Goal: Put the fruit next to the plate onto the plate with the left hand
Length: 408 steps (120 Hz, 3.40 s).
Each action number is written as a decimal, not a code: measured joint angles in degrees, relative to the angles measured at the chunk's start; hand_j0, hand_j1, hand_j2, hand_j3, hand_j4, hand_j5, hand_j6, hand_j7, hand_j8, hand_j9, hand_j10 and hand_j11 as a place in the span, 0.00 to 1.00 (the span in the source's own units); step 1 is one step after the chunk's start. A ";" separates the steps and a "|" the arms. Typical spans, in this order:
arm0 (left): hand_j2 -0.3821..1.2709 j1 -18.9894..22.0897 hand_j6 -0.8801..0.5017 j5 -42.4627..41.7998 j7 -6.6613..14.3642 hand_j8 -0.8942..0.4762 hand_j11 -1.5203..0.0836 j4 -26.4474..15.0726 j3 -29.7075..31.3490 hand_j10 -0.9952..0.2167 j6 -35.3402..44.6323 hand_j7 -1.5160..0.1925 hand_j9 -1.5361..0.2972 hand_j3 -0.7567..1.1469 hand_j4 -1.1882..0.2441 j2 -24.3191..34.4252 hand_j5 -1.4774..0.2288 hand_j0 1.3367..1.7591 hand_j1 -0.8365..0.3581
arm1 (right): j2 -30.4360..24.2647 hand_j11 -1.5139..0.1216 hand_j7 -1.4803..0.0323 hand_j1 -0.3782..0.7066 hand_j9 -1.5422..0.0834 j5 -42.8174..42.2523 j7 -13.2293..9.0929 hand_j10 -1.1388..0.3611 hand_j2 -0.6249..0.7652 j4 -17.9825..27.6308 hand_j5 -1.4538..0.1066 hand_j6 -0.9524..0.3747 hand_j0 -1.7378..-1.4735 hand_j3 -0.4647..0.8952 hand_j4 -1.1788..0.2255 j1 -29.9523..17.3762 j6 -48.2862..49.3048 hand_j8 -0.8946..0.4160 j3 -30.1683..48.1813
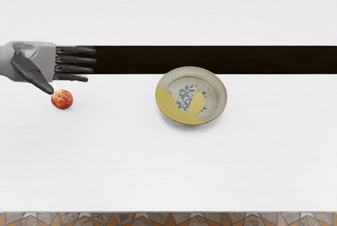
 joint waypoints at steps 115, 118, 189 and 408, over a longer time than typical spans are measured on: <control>0.25 -5.95 0.53 66.78 0.00 0.55 0.83 -17.01 10.54 0.70 27.66 0.78 0.74 0.40 0.73 -7.14 0.76 0.76 0.85 | 0.00 0.93 0.98 0.03 0.95 0.11 -0.01 0.76 0.45 0.09 0.93 0.72 0.30 0.34 0.84 1.18 -0.15 0.68 0.12; 0.25 -5.60 0.53 67.84 0.00 0.54 0.83 -17.23 11.43 0.70 29.09 0.78 0.74 0.40 0.73 -7.76 0.76 0.76 0.85 | 0.00 0.93 0.98 0.03 0.95 0.11 -0.01 0.76 0.45 0.09 0.93 0.72 0.30 0.34 0.84 1.18 -0.16 0.68 0.12; 0.26 5.70 0.48 83.63 0.00 0.49 0.78 -11.93 15.19 0.64 48.26 0.73 0.69 0.40 0.68 -13.28 0.71 0.76 0.78 | 0.00 0.93 0.98 0.03 0.95 0.11 -0.01 0.76 0.45 0.09 0.93 0.72 0.30 0.34 0.84 1.54 -0.12 0.68 0.13; 0.33 9.48 0.28 84.53 0.01 0.27 0.52 -5.10 15.23 0.38 54.76 0.48 0.46 0.40 0.46 -18.31 0.46 0.76 0.49 | 0.00 0.93 0.98 0.03 0.95 -0.15 -0.01 0.76 0.45 0.09 0.93 0.72 0.30 0.34 0.84 1.96 -0.16 0.68 0.04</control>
